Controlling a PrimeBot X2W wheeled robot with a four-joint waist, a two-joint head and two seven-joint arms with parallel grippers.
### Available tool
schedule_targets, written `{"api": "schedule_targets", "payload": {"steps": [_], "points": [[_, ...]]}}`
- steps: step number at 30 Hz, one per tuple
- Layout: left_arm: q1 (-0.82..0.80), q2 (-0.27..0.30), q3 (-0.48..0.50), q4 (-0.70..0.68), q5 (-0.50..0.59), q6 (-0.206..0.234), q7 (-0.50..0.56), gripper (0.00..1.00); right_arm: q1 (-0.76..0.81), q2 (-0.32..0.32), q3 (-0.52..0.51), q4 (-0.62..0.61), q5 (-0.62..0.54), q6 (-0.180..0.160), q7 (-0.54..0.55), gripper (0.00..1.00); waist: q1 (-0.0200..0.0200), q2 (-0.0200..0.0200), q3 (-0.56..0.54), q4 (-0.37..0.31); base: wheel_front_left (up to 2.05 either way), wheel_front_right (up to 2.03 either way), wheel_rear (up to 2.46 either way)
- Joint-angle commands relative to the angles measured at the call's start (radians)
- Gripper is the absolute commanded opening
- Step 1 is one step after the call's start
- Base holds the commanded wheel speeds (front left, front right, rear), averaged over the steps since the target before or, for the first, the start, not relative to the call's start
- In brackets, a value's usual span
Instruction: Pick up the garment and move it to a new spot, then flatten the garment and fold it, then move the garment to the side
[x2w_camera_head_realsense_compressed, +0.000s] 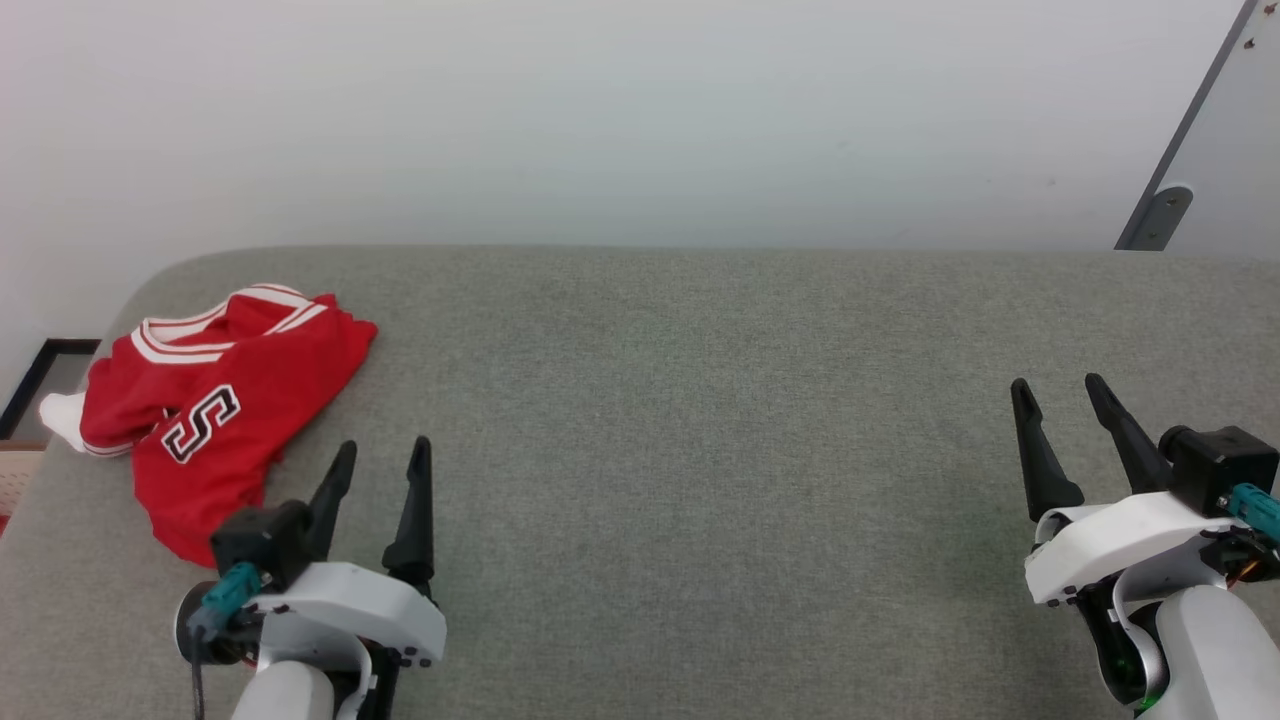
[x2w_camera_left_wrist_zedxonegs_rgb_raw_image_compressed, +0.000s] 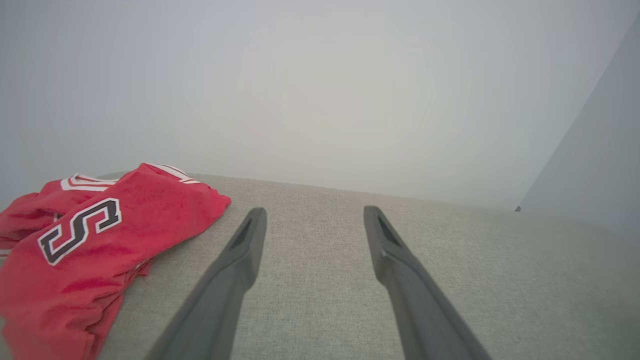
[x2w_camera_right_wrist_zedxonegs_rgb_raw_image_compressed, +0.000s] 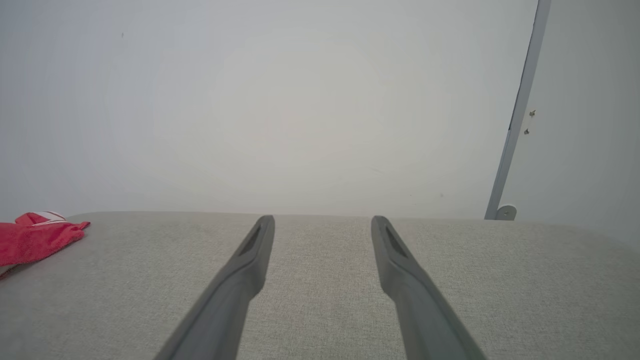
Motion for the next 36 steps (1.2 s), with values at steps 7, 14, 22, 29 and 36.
{"api": "schedule_targets", "payload": {"steps": [7, 14, 22, 29, 36], "points": [[-0.027, 0.004, 0.004, 0.008, 0.064, -0.006, -0.02, 1.0, -0.025, 0.006, -0.028, -0.002, -0.056, -0.001, -0.022, 1.0, 0.0, -0.0001, 0.0, 0.004, 0.0, 0.0, 0.0], [-0.033, 0.001, 0.017, 0.029, 0.096, -0.01, -0.033, 1.0, -0.014, 0.013, -0.056, 0.004, -0.064, -0.001, -0.035, 1.0, 0.0, -0.0001, -0.001, 0.007, 0.0, 0.0, 0.0], [-0.035, 0.003, 0.023, 0.055, 0.147, -0.015, -0.048, 1.0, 0.003, 0.015, -0.08, 0.002, -0.096, -0.001, -0.051, 1.0, 0.0, -0.0001, -0.002, 0.01, 0.0, 0.0, 0.0], [-0.039, 0.002, 0.029, 0.072, 0.18, -0.017, -0.058, 1.0, 0.01, 0.018, -0.095, -0.003, -0.131, -0.001, -0.06, 1.0, 0.0, -0.0001, -0.001, 0.015, 0.0, 0.0, 0.0], [-0.042, -0.004, 0.034, 0.089, 0.184, -0.019, -0.063, 1.0, 0.015, 0.024, -0.11, -0.01, -0.133, -0.001, -0.067, 1.0, 0.0, -0.0001, -0.002, 0.022, 0.0, 0.0, 0.0]]}}
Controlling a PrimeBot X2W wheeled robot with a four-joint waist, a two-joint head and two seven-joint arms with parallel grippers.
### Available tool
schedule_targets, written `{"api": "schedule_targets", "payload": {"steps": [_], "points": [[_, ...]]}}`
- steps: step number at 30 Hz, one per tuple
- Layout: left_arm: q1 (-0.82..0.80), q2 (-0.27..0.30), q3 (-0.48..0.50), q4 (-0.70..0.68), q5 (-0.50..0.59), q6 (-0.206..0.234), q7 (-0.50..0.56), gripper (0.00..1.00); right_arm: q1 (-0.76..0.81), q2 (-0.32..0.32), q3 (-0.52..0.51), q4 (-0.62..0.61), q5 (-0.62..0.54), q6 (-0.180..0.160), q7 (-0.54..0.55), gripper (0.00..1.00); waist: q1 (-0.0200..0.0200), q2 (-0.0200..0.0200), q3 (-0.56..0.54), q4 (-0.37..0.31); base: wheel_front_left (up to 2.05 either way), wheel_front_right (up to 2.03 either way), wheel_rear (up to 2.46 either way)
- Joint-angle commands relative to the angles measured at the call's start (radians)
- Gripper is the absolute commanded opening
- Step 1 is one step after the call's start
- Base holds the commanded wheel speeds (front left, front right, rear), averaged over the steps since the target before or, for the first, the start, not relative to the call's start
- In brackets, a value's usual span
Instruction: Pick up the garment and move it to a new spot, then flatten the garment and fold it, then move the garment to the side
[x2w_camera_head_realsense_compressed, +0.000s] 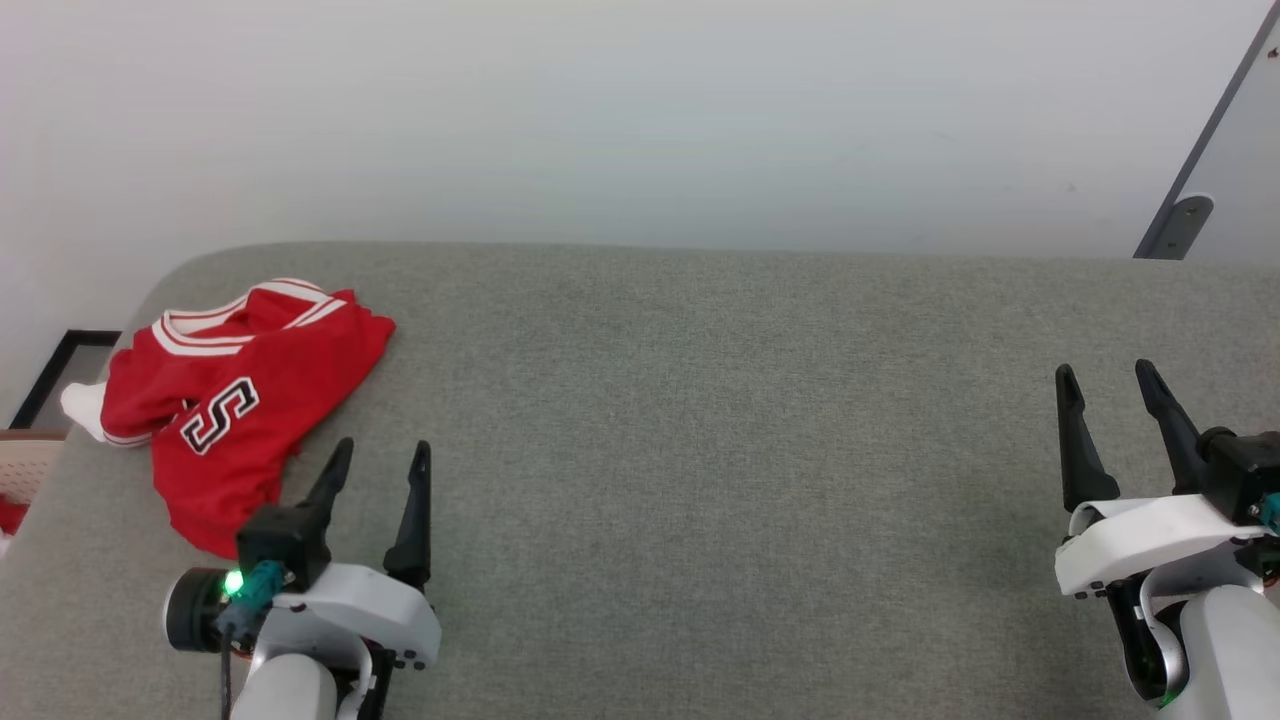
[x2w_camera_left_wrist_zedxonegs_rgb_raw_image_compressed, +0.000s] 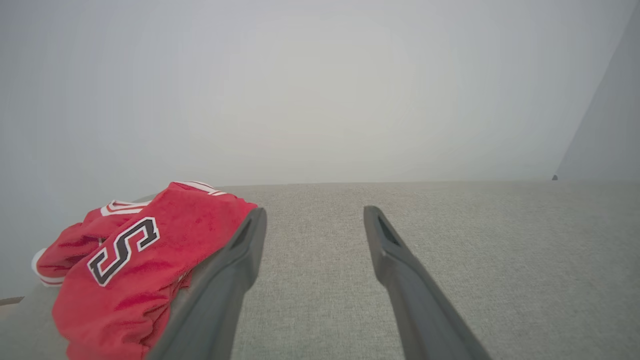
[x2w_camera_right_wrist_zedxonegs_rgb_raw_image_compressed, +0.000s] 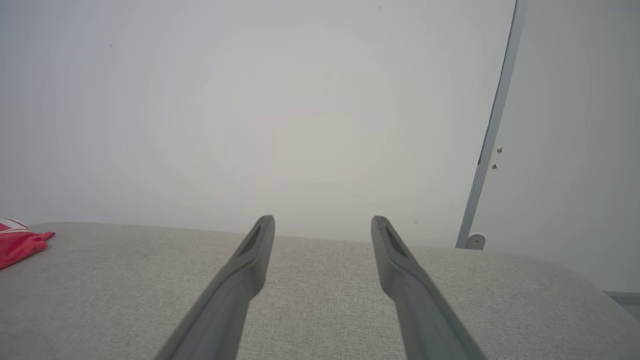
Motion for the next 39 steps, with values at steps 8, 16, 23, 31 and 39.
{"api": "schedule_targets", "payload": {"steps": [8, 16, 23, 31, 39], "points": [[-0.014, -0.006, 0.006, 0.015, -0.033, -0.007, -0.001, 1.0, 0.019, 0.006, -0.011, -0.006, 0.021, -0.001, -0.005, 1.0, 0.0, 0.0, -0.001, 0.01, 0.0, 0.0, 0.0], [-0.004, -0.022, 0.013, 0.006, -0.038, -0.003, -0.001, 1.0, 0.043, 0.009, 0.005, -0.03, 0.054, -0.001, -0.005, 1.0, 0.0, 0.0, 0.0, 0.086, 0.0, 0.0, 0.0], [0.049, -0.044, 0.03, -0.03, -0.022, 0.012, -0.001, 1.0, 0.062, 0.02, 0.045, -0.063, 0.074, -0.001, -0.005, 1.0, 0.0, 0.0, -0.008, 0.212, 0.0, 0.0, 0.0], [0.098, -0.059, 0.032, -0.062, -0.005, 0.033, -0.001, 1.0, 0.085, 0.04, 0.119, -0.086, 0.101, -0.001, -0.005, 1.0, 0.0, 0.0, -0.022, 0.364, 0.0, 0.0, 0.0], [0.133, -0.068, 0.055, -0.097, -0.018, 0.058, -0.001, 1.0, 0.081, 0.055, 0.228, -0.102, 0.137, -0.001, -0.005, 1.0, 0.0, 0.0, -0.018, 0.467, 0.0, 0.0, 0.0]]}}
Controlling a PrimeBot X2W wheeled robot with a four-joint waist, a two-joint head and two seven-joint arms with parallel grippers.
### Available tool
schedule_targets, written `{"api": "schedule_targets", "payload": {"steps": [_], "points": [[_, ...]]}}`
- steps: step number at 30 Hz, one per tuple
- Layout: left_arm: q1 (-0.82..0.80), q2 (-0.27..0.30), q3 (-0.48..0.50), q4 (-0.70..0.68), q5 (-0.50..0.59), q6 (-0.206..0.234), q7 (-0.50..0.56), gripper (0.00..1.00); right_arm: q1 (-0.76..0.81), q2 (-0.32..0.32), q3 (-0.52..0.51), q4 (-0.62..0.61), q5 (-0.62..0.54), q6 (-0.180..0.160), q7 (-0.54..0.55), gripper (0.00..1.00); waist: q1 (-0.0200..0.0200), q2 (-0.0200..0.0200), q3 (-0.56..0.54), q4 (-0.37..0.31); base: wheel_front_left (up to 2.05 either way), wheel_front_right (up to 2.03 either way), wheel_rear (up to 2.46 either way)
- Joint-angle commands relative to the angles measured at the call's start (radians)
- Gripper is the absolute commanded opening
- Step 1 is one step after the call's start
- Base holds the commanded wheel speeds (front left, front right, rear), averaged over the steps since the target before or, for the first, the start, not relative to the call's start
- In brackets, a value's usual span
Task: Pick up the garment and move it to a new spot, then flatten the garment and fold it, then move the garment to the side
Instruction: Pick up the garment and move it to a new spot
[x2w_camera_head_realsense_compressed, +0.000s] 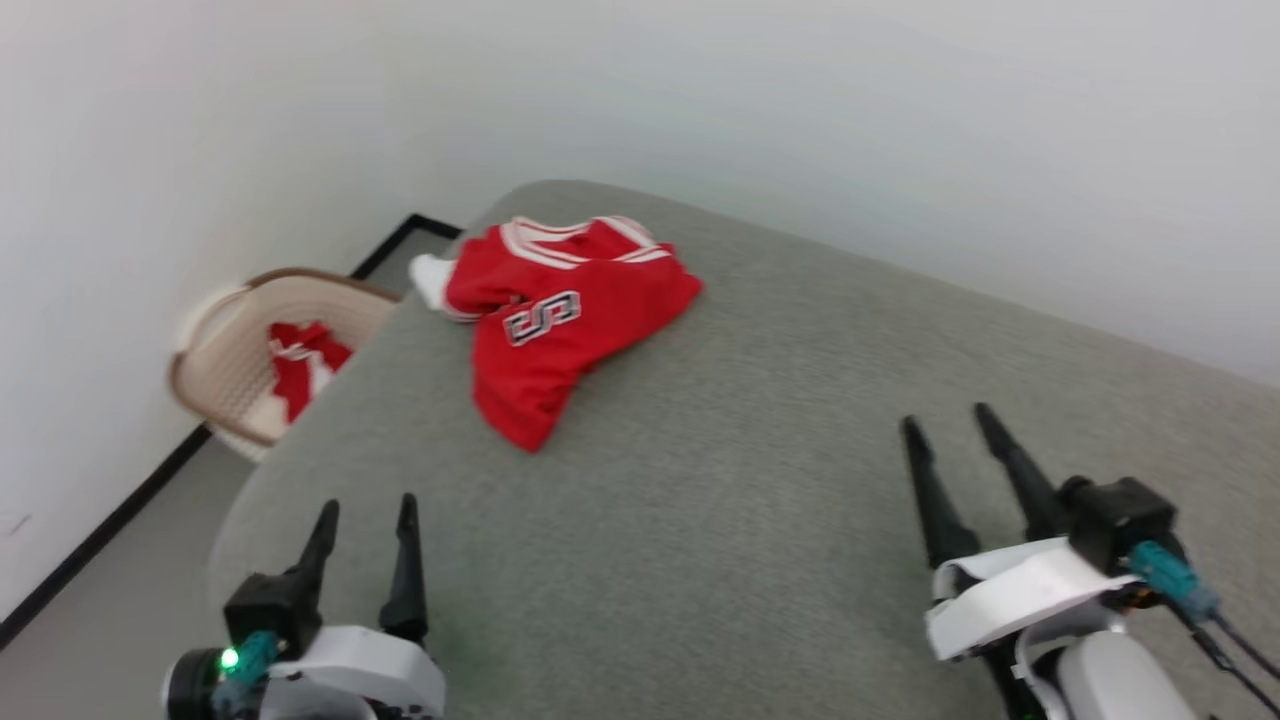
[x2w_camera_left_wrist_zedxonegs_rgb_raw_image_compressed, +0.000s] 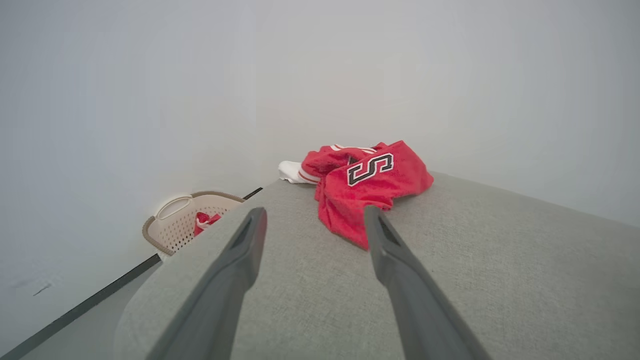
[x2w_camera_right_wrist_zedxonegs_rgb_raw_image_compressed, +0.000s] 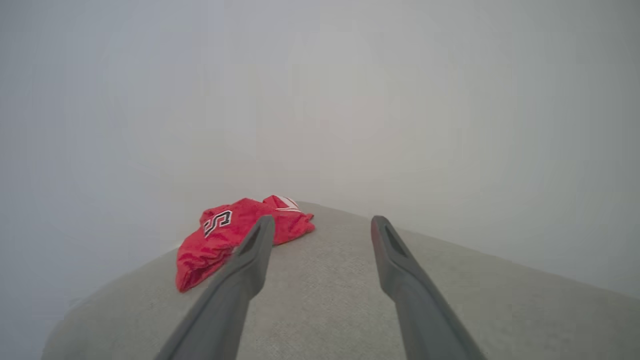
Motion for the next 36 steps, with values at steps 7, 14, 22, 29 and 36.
{"api": "schedule_targets", "payload": {"steps": [7, 14, 22, 29, 36], "points": [[0.051, -0.007, 0.041, -0.075, -0.023, 0.035, 0.0, 1.0, -0.043, 0.017, 0.088, 0.007, 0.032, -0.001, -0.005, 1.0, -0.0001, 0.0, 0.026, 0.074, 0.0, 0.0, 0.0], [0.076, -0.008, 0.035, -0.116, -0.042, 0.049, 0.0, 1.0, -0.061, 0.015, 0.117, 0.009, 0.044, -0.001, -0.005, 1.0, -0.0001, 0.0, 0.043, 0.076, 0.0, 0.0, 0.0], [-0.078, 0.015, -0.058, -0.015, 0.001, -0.023, 0.0, 1.0, -0.015, 0.001, 0.058, -0.027, 0.03, -0.001, -0.005, 1.0, -0.0001, 0.0, 0.08, 0.041, 0.0, 0.0, 0.0], [-0.388, 0.085, -0.12, 0.159, 0.001, -0.055, 0.0, 1.0, -0.049, -0.009, 0.037, -0.053, 0.016, -0.001, -0.005, 1.0, -0.0001, 0.0, 0.192, -0.066, 0.0, 0.0, 0.0], [-0.746, 0.192, -0.152, 0.444, -0.066, -0.061, 0.022, 1.0, -0.13, -0.01, 0.026, -0.081, 0.003, -0.001, -0.005, 1.0, -0.0001, 0.0, 0.366, -0.217, 0.0, 0.0, 0.0]]}}
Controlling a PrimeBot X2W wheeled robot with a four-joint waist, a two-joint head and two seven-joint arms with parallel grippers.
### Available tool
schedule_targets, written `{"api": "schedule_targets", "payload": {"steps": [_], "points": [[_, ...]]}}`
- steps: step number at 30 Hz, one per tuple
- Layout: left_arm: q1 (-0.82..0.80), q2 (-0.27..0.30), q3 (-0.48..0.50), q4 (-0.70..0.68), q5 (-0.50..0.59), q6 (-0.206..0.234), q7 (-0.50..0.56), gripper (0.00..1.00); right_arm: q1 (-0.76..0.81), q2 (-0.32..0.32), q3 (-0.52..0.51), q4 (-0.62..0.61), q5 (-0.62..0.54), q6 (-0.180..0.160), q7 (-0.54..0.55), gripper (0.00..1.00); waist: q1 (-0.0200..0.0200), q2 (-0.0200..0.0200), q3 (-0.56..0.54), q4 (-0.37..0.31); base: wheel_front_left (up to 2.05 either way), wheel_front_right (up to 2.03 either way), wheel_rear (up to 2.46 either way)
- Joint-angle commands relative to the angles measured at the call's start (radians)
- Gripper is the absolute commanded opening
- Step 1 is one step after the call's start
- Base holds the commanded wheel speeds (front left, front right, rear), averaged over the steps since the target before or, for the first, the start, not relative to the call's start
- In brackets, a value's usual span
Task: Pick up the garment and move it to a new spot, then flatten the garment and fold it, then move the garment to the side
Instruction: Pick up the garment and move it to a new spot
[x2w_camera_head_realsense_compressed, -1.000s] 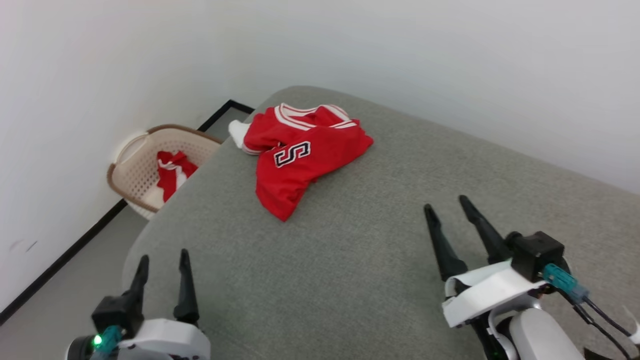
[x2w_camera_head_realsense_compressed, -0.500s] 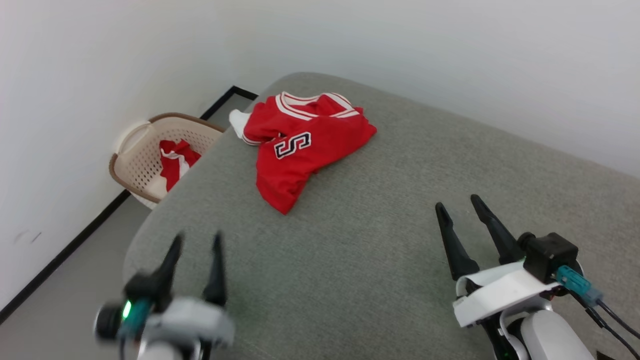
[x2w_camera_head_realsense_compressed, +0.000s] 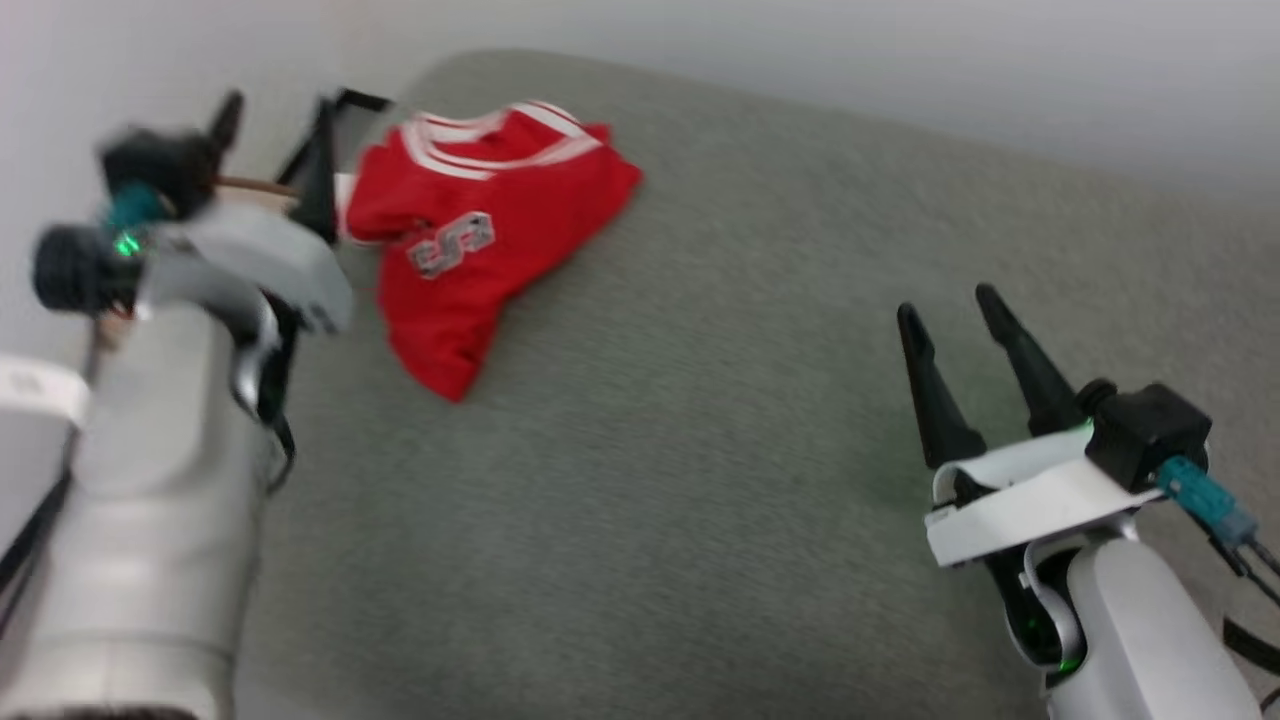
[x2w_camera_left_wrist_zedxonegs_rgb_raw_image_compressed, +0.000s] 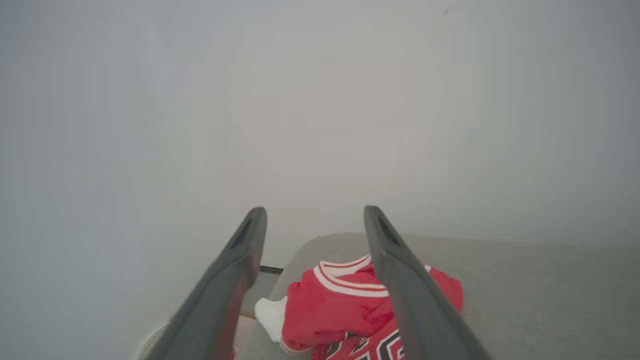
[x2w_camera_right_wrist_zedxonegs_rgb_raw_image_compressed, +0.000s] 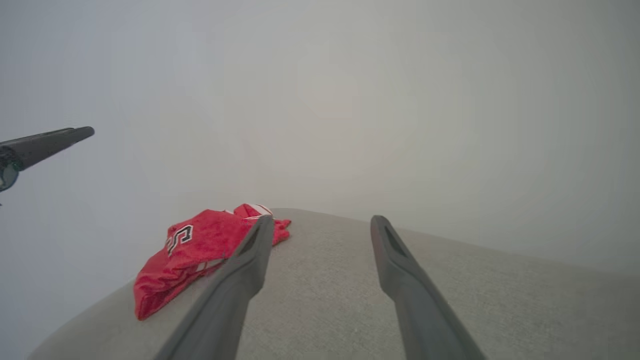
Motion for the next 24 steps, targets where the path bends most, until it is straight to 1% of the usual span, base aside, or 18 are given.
{"api": "schedule_targets", "payload": {"steps": [1, 4, 6, 9, 11, 13, 15, 17, 19, 22, 24], "points": [[-0.058, 0.003, -0.012, 0.048, -0.048, -0.002, 0.017, 1.0, -0.025, -0.001, -0.004, -0.008, -0.004, -0.001, -0.005, 1.0, -0.0001, 0.0, 0.183, -0.181, 0.0, 0.0, 0.0], [-0.156, 0.061, -0.057, 0.15, -0.119, 0.0, 0.093, 1.0, -0.045, 0.003, -0.011, -0.016, -0.004, -0.001, -0.005, 1.0, -0.0001, 0.0, 0.227, -0.228, 0.0, 0.0, 0.0], [-0.202, 0.077, -0.086, 0.204, -0.187, -0.001, 0.182, 1.0, -0.054, 0.009, -0.013, -0.02, -0.006, -0.001, -0.005, 1.0, -0.0001, 0.0, 0.242, -0.253, 0.0, 0.0, 0.0], [-0.238, 0.116, -0.136, 0.265, -0.293, -0.001, 0.374, 1.0, -0.06, 0.016, -0.008, -0.025, -0.004, -0.001, -0.005, 1.0, -0.0001, 0.0, 0.25, -0.287, 0.0, 0.0, 0.0], [-0.247, 0.146, -0.172, 0.272, -0.367, -0.001, 0.503, 1.0, -0.062, 0.018, -0.006, -0.028, -0.003, -0.001, -0.005, 1.0, -0.0001, 0.0, 0.254, -0.306, 0.0, 0.0, 0.0], [-0.254, 0.182, -0.186, 0.276, -0.431, -0.001, 0.596, 1.0, -0.069, 0.019, -0.009, -0.034, -0.004, -0.001, -0.005, 1.0, -0.0001, 0.0, 0.26, -0.32, 0.0, 0.0, 0.0], [-0.249, 0.204, -0.201, 0.285, -0.477, -0.001, 0.672, 1.0, -0.071, 0.022, -0.009, -0.042, -0.007, -0.001, -0.005, 1.0, -0.0001, 0.0, 0.267, -0.332, 0.0, 0.0, 0.0], [-0.244, 0.223, -0.218, 0.289, -0.51, -0.001, 0.73, 1.0, -0.07, 0.025, -0.005, -0.05, -0.008, -0.001, -0.005, 1.0, -0.0001, 0.0, 0.277, -0.345, 0.0, 0.0, 0.0], [-0.238, 0.245, -0.229, 0.293, -0.534, -0.001, 0.761, 1.0, -0.072, 0.027, 0.002, -0.058, -0.009, -0.001, -0.005, 1.0, -0.0001, 0.0, 0.288, -0.359, 0.0, 0.0, 0.0], [-0.235, 0.264, -0.244, 0.301, -0.557, -0.001, 0.768, 1.0, -0.08, 0.029, 0.013, -0.07, -0.011, -0.001, -0.005, 1.0, -0.0001, 0.0, 0.312, -0.376, 0.0, 0.0, 0.0], [-0.231, 0.264, -0.252, 0.317, -0.569, -0.001, 0.765, 1.0, -0.085, 0.029, 0.021, -0.075, -0.015, -0.001, -0.005, 1.0, -0.0001, 0.0, 0.325, -0.384, 0.0, 0.0, 0.0]]}}
